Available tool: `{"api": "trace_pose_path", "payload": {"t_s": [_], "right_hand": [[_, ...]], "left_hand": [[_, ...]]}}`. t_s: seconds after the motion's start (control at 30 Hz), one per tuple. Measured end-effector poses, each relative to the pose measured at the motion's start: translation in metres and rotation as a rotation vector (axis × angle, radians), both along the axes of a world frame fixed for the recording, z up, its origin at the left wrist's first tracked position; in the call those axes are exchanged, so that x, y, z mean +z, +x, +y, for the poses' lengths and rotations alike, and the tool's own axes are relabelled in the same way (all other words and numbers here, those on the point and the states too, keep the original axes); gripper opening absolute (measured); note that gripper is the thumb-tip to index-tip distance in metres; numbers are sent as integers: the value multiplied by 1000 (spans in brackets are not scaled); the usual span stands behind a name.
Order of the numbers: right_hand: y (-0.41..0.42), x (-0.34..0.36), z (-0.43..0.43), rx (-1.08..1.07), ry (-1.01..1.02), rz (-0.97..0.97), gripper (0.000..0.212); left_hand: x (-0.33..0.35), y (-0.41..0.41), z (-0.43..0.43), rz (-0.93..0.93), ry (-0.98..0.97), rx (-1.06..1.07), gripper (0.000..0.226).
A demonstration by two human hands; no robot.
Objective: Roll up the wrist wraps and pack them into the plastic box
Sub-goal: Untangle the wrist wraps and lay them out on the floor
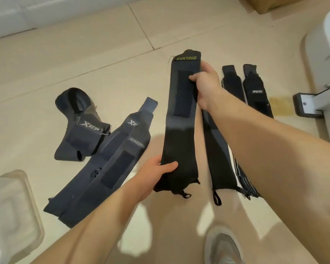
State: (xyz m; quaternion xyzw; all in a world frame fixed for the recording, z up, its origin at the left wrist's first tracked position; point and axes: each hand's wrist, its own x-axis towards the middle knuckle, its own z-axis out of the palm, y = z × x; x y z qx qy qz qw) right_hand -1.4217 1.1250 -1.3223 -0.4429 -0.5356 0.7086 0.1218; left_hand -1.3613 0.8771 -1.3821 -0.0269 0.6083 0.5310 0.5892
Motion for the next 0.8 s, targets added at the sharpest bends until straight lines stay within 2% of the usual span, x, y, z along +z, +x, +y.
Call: {"api": "trace_pose_path", "payload": {"t_s": [0.1,0.17,0.23,0.3,0.37,0.43,0.5,0.57,0.67,0.7,0.8], "right_hand": [[-30,-23,27,-13,14,-47,46],[-34,-47,36,0,32,-152,43],[-23,-74,31,47,42,-306,57],[-1,-87,12,120,147,-457,64],[26,-91,-8,202,289,-544,64],[56,-93,-28,209,338,-556,60],[87,-89,-49,216,328,-558,52],[113,-85,-66,311,309,-611,38],[140,-82,-82,429,298,-665,18],[147,-81,-85,426,299,-673,18],[169,-83,-92,393,211,-723,38]], "left_hand": [[-22,-10,18,-47,59,56,36],[-36,-13,29,-50,35,92,35],[-49,-11,36,-42,-2,145,31],[-59,-4,38,-76,-27,197,29],[-64,7,35,-129,-34,243,28],[-62,17,29,-177,-29,290,28],[-56,27,22,-214,-16,345,29],[-51,33,17,-235,-16,412,31],[-47,41,9,-164,-71,485,35],[-46,44,6,-126,-95,500,36],[-50,54,0,-47,-200,515,35]]}}
